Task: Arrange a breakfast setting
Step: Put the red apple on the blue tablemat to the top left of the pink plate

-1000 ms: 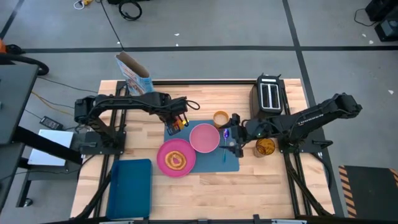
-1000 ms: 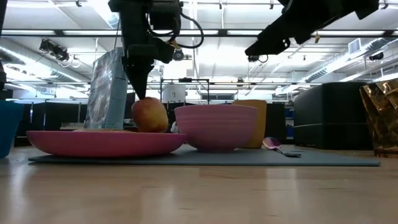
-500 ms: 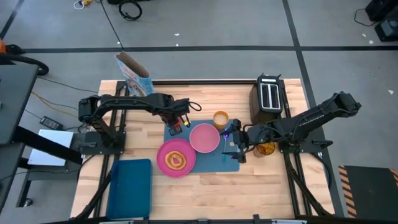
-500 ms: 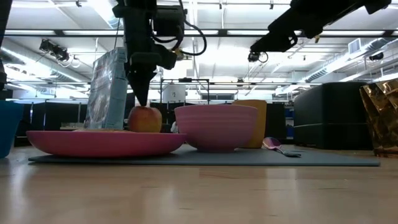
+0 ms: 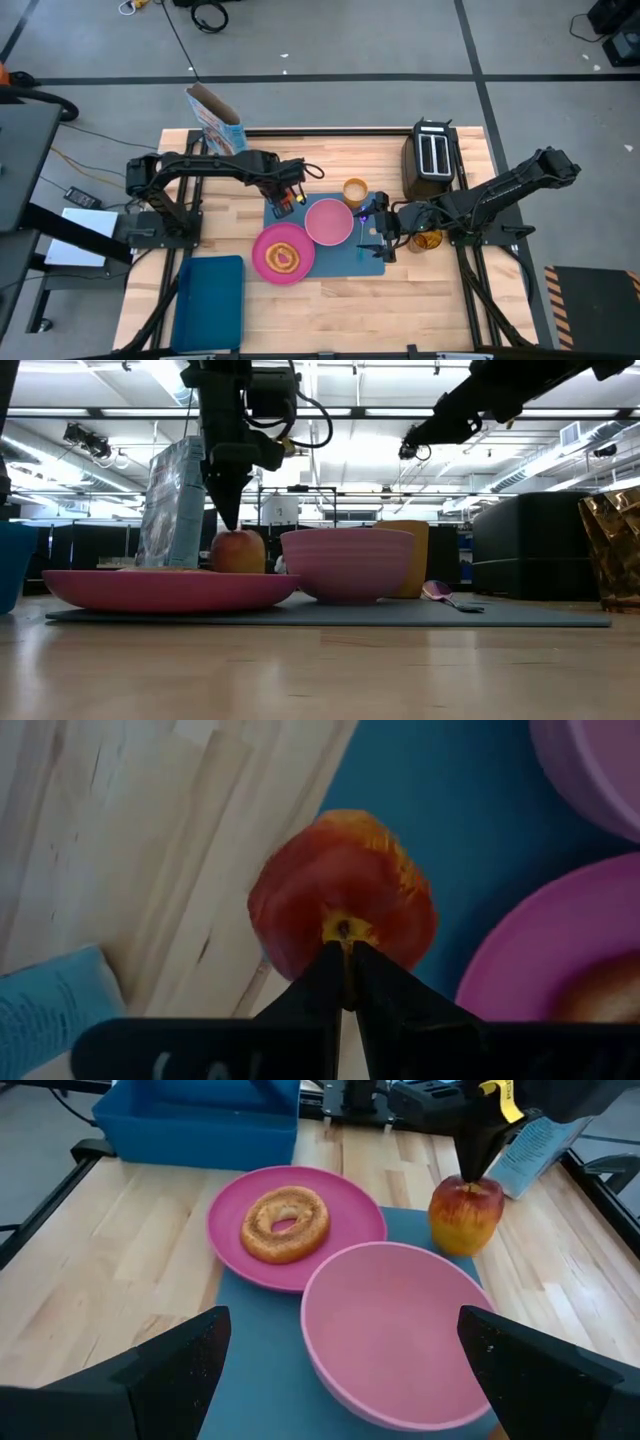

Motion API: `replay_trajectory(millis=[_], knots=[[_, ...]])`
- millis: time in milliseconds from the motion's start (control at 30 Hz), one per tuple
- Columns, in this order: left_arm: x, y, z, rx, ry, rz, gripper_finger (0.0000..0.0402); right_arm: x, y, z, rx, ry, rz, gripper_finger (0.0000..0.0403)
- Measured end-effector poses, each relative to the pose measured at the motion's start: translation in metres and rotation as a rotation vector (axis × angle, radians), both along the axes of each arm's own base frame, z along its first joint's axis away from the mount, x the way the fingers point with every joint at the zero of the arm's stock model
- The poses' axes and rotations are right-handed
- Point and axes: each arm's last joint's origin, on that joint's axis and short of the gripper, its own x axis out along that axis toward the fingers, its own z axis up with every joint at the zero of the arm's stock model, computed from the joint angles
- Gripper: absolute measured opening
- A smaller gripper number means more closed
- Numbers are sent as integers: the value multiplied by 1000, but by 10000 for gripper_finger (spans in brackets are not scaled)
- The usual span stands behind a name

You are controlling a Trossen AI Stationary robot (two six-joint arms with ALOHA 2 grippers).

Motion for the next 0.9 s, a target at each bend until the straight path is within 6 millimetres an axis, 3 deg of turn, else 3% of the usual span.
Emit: replay_trajectory(millis=[533, 900], knots=[[4, 0, -8, -17, 18, 9, 31, 0, 0, -1, 1, 9, 0, 399], [4, -1, -8, -13, 16, -11, 119, -1, 0, -1, -10, 15, 14, 399]])
